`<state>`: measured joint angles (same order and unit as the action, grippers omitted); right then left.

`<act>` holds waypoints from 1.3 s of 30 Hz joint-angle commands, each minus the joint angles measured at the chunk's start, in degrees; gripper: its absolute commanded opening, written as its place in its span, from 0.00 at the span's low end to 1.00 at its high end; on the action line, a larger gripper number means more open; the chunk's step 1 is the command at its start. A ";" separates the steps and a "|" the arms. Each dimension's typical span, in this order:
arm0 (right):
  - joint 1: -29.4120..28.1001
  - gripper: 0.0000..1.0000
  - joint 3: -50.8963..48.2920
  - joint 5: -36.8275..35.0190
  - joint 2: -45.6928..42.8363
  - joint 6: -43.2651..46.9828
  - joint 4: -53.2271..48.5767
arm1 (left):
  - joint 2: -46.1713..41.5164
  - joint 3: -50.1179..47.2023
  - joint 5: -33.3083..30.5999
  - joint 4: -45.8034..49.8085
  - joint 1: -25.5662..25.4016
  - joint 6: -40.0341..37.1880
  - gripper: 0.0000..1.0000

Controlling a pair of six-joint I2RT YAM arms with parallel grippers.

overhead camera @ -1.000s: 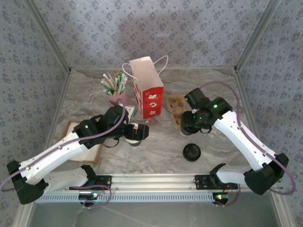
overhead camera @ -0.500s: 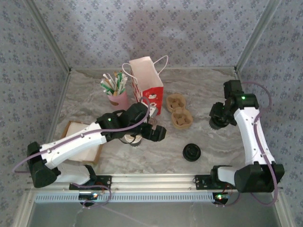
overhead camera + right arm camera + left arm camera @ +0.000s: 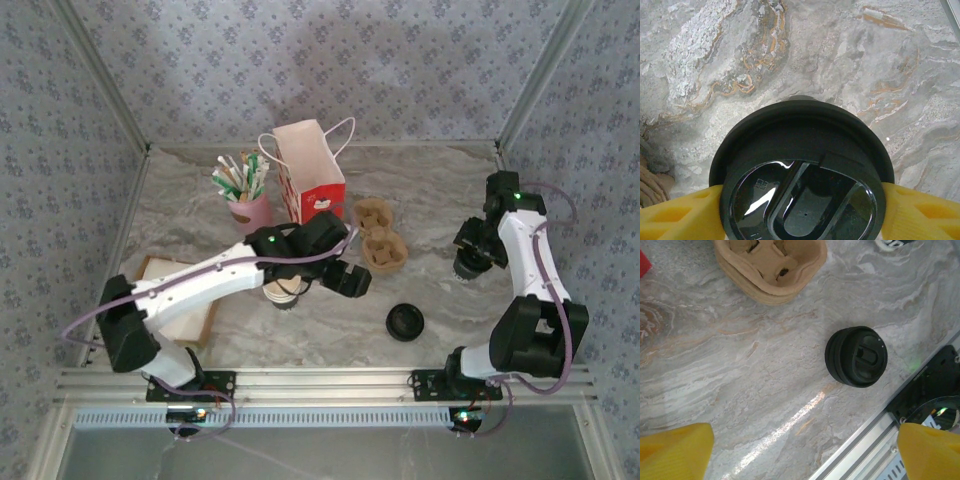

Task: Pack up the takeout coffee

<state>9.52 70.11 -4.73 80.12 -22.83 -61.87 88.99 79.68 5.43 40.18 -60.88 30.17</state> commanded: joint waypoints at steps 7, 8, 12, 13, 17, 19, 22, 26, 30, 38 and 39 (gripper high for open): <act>0.76 0.88 0.37 0.28 1.34 0.04 0.24 | 12.09 7.62 -1.67 9.93 -0.47 -1.74 0.81; 0.83 0.89 0.47 0.49 1.31 0.06 0.15 | 13.11 8.27 -2.43 10.75 -0.49 -1.70 0.80; 0.85 0.93 1.85 0.83 0.73 0.11 -1.19 | 16.13 9.16 -4.80 13.07 -0.48 -1.78 0.74; 0.85 0.95 2.26 0.87 0.29 0.09 -1.53 | 16.65 9.24 -5.37 13.54 -0.51 -1.79 0.73; 0.85 1.00 4.47 1.21 -2.31 0.07 -3.43 | 18.72 9.52 -7.64 15.31 -0.55 -1.61 0.68; 0.89 1.00 5.68 1.31 -3.77 0.06 -4.39 | 19.66 9.61 -8.51 16.08 -0.51 -1.48 0.65; 0.83 1.00 7.65 1.39 -5.79 -0.35 -5.98 | 20.84 9.56 -9.94 17.03 -0.55 -1.35 0.57; 0.59 1.00 9.77 2.35 -8.31 -0.04 -6.67 | 21.50 8.32 -11.07 17.51 -0.47 -0.74 0.47; -0.96 1.00 11.26 4.01 -9.87 -0.47 -7.28 | 21.75 6.87 -12.92 18.22 -0.47 -0.15 0.38; -5.32 1.00 12.38 4.58 -10.51 -1.77 -7.56 | 22.11 3.59 -14.52 17.65 0.57 0.45 0.31; -5.68 1.00 12.53 4.71 -10.51 -1.86 -7.53 | 21.94 3.10 -14.78 17.55 0.75 0.46 0.31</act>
<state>4.82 80.84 -0.82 70.37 -23.49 -67.64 110.50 83.70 -7.49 55.88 -60.73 30.02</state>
